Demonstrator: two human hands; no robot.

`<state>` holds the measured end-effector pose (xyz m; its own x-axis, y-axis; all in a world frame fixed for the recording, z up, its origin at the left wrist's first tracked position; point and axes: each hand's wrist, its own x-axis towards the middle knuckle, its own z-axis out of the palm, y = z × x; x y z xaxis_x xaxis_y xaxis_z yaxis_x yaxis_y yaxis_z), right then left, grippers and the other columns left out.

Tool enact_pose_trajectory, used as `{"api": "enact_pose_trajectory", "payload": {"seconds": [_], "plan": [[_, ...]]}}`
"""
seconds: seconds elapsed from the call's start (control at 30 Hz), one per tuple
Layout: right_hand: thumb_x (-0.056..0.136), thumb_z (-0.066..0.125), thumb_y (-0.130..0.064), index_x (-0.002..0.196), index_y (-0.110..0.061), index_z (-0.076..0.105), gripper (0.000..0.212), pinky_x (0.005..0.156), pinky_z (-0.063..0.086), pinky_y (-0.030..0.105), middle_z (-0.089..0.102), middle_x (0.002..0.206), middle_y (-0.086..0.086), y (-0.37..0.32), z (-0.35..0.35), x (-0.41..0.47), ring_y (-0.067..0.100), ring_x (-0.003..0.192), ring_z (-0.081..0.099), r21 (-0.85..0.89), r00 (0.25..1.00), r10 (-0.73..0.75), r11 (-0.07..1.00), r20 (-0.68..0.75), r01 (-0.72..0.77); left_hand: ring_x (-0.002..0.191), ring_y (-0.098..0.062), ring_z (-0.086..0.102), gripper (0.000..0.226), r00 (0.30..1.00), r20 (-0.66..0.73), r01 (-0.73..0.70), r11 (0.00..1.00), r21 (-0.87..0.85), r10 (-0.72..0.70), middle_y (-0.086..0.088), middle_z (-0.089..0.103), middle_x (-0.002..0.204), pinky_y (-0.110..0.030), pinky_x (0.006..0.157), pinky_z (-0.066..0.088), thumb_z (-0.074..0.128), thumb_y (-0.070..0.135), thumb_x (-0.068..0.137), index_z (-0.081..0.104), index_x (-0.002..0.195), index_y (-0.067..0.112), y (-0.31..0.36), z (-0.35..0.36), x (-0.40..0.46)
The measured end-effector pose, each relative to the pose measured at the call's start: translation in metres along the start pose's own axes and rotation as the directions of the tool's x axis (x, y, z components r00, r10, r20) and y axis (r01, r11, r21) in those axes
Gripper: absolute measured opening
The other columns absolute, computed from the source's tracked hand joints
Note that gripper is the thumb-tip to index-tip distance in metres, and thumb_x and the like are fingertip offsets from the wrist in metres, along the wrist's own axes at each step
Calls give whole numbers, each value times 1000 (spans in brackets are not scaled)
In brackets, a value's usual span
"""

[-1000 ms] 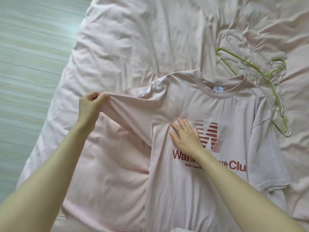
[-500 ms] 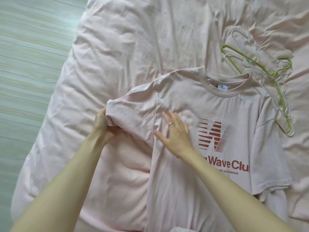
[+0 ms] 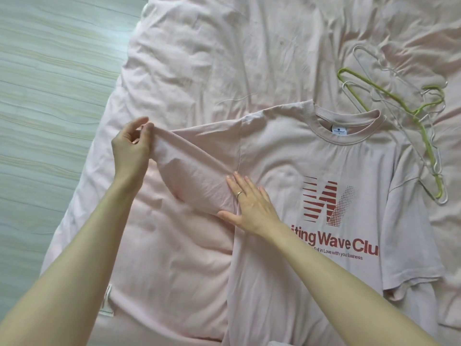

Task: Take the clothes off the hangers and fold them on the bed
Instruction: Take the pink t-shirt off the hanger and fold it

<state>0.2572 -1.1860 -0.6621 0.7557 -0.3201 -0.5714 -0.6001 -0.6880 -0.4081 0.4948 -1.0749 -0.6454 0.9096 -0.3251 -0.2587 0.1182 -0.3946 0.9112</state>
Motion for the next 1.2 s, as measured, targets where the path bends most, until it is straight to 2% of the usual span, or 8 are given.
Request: {"api": "enact_pose_trajectory", "payload": {"seconds": [0.17,0.37,0.6,0.67,0.8,0.9,1.07,1.2], "plan": [[90,44,-59,151,-29,0,81,118,0,40,-7,159,-6,-3,4,-1,15,146,-6,55,999,32,998,-10,-32,54,-7,57,49,850,237,510,848,-143,-471,2,56,67,-19,47,47,47,61,86,57,88,13,-35,1,-36],[93,41,-54,151,-28,5,73,118,-1,42,-6,159,-6,-8,15,-2,14,146,-8,57,999,33,998,-27,-31,94,-10,67,85,703,542,569,822,-38,-461,5,71,107,-29,79,53,75,74,46,60,113,23,-51,3,-65],[95,43,-45,151,-28,12,66,118,-1,39,-3,159,-5,-11,21,-5,14,146,-6,60,1000,29,998,-3,-29,105,-25,63,39,852,356,498,803,-329,-383,-13,65,116,-38,90,51,62,5,88,52,125,3,-50,25,-78],[95,44,-43,150,-27,16,63,119,2,38,1,159,-5,-8,17,-4,14,146,-2,78,1000,24,997,-3,-24,103,-23,62,30,903,257,415,853,-315,-345,-10,65,112,-34,90,50,58,7,91,54,121,4,-49,24,-80],[96,43,-42,150,-27,19,61,119,5,39,2,159,-7,-9,14,-3,14,146,0,73,1000,27,997,5,-27,55,-12,53,7,967,115,233,972,-16,-229,4,55,74,-24,43,46,58,18,92,53,87,20,-51,9,-85],[97,40,-43,150,-26,16,61,119,2,40,-1,159,-7,-12,16,-4,14,146,-3,65,999,45,997,21,-46,60,-28,59,17,970,9,239,964,113,-241,-6,60,77,-41,58,53,60,28,90,54,82,15,-65,-8,-88],[97,39,-43,150,-28,14,61,118,-1,42,-6,159,-5,-18,18,-4,15,146,-7,132,994,91,986,56,-97,46,-13,51,41,899,79,420,900,118,-430,-6,60,64,-22,39,41,54,47,91,57,86,6,-67,-4,-116],[98,39,-42,151,-28,13,61,118,-3,40,-7,159,-5,-20,24,-7,15,146,-9,132,995,96,986,29,-99,54,-11,51,15,891,188,400,911,105,-413,-3,57,65,-19,42,42,67,18,86,59,78,9,-65,0,-130]]}}
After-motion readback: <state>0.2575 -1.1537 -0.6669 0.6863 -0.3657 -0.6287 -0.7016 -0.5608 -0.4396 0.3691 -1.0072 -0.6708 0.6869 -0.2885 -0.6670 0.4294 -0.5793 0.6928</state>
